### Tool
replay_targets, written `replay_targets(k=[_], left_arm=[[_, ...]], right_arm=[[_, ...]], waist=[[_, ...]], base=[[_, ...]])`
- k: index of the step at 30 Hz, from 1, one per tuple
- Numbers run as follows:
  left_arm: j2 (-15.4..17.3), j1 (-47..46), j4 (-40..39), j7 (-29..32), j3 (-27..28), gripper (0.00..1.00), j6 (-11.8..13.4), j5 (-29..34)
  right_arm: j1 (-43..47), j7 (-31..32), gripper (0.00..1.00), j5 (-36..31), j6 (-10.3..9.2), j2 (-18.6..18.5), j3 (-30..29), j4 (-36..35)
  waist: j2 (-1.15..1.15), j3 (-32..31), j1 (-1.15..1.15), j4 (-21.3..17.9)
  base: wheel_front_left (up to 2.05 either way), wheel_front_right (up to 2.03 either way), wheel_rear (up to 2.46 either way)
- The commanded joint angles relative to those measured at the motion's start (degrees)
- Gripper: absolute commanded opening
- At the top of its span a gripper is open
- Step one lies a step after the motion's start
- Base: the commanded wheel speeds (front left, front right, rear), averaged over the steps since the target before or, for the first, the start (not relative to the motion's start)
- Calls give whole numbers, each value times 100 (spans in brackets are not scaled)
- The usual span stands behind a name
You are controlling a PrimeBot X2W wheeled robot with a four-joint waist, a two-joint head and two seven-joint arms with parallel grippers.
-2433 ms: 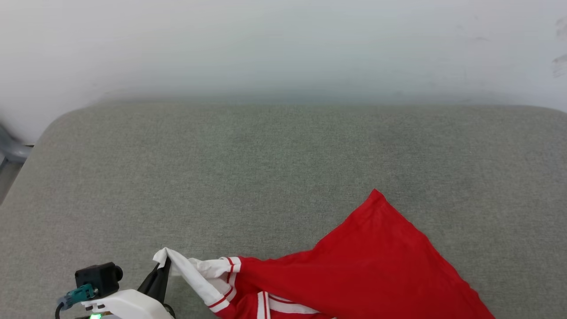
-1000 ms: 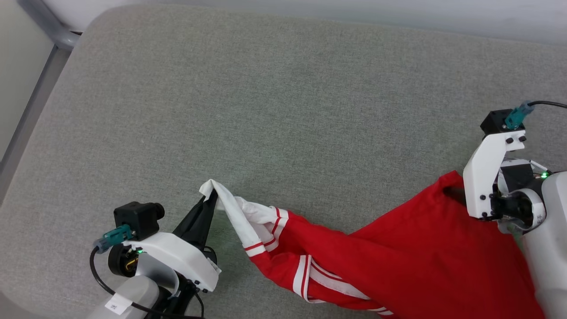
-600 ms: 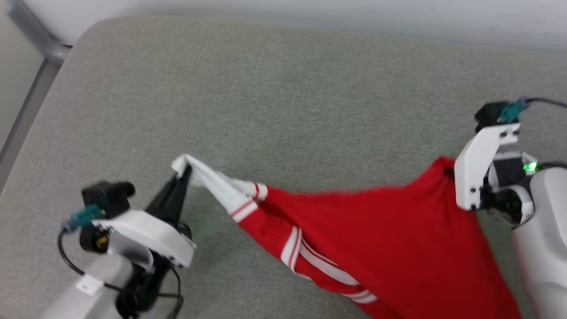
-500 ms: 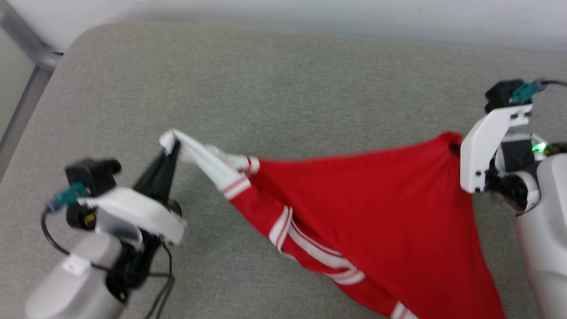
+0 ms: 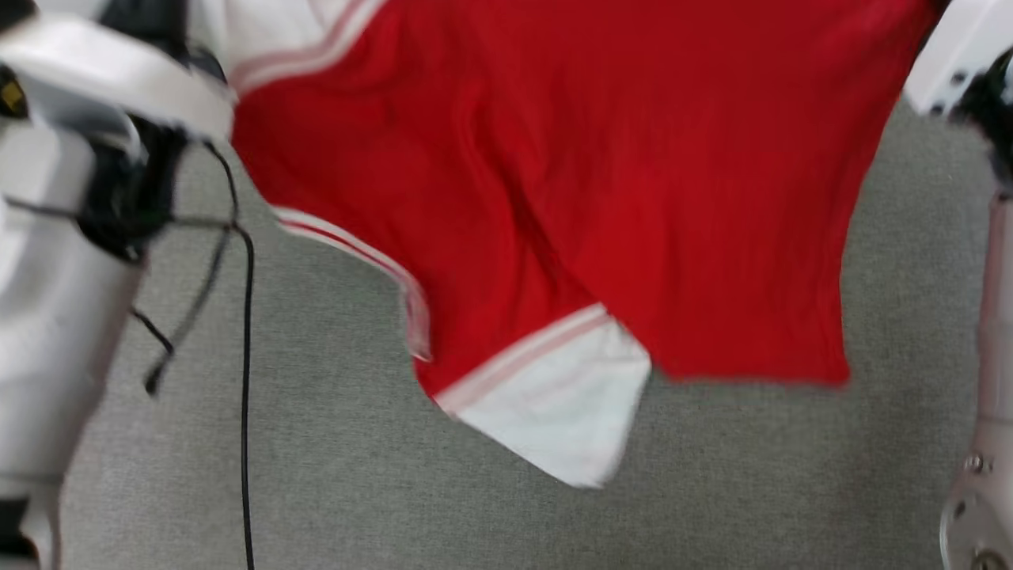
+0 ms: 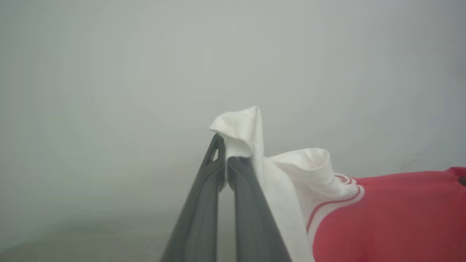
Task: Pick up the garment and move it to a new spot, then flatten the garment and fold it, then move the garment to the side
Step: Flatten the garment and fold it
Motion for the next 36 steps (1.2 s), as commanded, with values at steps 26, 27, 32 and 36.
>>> replay_targets(k=[26,27,32,36], left_arm=[[36,-3473,2475,191,157,0,-739,122],[-4,-3406,2537,211,146,0,-757,44],[-106,-2971,2582,398,-41,0,-779,-372],[0,-2312,2402,492,-307,0,-782,-705]], right_arm=[[-2802,-1189,0,-983,-9,398,-804,730],[-2750,-1188,0,-945,-9,401,-782,785],[-2448,-1271,0,-857,-8,404,-607,1047],[-1978,-1257,0,-723,-7,385,-416,1282]], waist=[[0,1857,-1,-381],[0,1891,-1,-359],[0,1908,-1,-278],[0,1666,-1,-239]], base=[[0,0,0],[0,0,0],[0,0,0],[0,0,0]])
